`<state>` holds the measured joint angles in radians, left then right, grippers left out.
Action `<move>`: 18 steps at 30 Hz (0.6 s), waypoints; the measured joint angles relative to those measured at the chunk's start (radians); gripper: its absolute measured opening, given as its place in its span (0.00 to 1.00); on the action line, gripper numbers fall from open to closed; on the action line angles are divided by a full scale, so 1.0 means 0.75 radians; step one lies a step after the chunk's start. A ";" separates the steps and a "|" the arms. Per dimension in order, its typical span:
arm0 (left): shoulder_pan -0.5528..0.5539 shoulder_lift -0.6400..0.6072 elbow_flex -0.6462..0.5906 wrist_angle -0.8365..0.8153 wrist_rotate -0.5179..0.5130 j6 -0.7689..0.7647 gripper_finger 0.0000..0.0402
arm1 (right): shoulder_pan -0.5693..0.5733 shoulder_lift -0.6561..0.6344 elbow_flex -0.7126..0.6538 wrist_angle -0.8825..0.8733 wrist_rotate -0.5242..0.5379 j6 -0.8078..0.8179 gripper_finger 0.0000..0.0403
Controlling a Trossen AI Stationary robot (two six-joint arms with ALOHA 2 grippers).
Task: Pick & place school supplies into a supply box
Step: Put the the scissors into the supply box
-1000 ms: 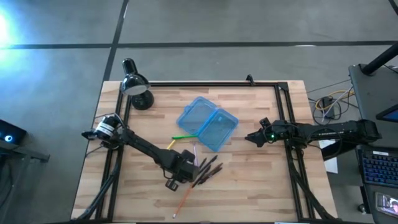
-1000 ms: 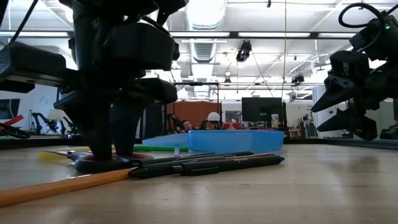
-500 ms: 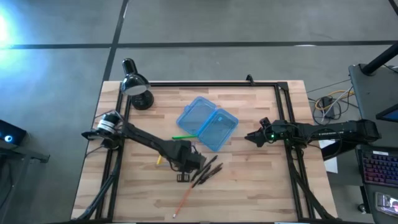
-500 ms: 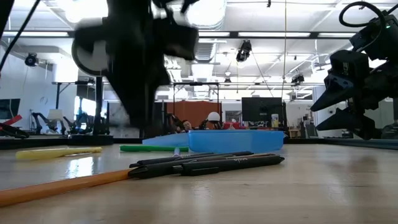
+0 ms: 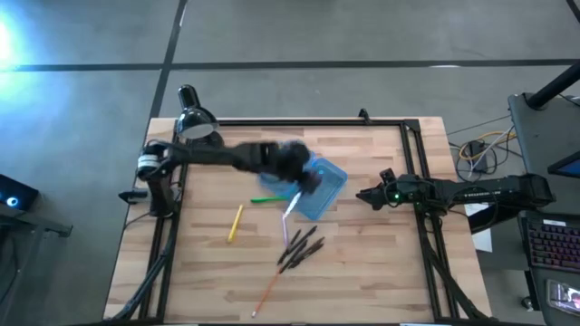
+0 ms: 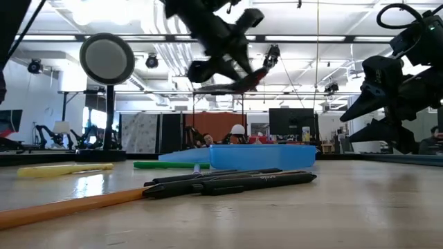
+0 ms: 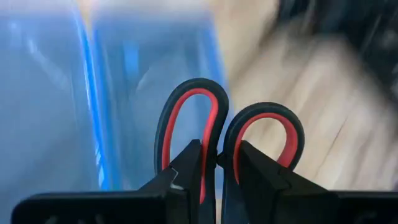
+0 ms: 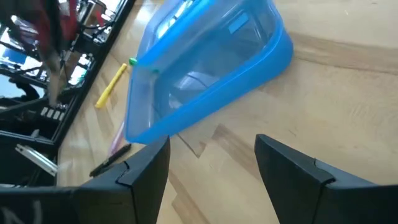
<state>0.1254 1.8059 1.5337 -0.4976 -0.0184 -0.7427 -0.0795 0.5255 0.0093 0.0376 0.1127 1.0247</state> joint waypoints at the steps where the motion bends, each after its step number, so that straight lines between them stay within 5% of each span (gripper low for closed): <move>1: 0.036 0.011 0.013 0.060 0.001 -0.021 0.16 | 0.000 0.000 0.000 0.000 0.001 0.005 0.56; 9: 0.150 0.256 0.205 0.128 0.007 0.029 0.16 | 0.000 -0.002 0.001 0.004 0.059 0.019 0.56; 18: 0.139 0.588 0.608 -0.238 0.005 0.299 0.16 | 0.001 -0.002 0.001 0.004 0.073 0.016 0.56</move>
<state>0.2294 2.2472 1.9899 -0.6764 -0.0147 -0.5185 -0.0792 0.5240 0.0097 0.0409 0.1677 1.0370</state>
